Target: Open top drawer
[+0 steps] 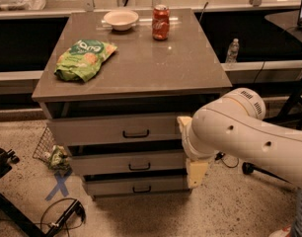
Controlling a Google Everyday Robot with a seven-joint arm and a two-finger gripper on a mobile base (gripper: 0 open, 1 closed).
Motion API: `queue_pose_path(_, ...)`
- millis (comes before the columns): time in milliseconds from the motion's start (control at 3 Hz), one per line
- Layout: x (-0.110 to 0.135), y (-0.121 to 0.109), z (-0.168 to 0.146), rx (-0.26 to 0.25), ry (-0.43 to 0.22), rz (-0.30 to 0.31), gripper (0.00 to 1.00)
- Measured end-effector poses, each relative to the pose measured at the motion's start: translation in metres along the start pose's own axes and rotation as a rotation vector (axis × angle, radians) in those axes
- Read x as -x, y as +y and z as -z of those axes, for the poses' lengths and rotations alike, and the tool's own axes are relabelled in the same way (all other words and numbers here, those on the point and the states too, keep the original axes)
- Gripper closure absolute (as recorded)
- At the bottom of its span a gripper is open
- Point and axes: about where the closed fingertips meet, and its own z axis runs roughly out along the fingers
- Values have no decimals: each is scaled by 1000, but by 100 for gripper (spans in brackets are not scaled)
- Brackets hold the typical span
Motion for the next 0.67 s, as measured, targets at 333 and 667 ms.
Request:
queue_pose_path(333, 16, -1, -13, 9, -10, 22, 0)
queue_pose_path(667, 63, -12, -53, 55, -30, 77, 0)
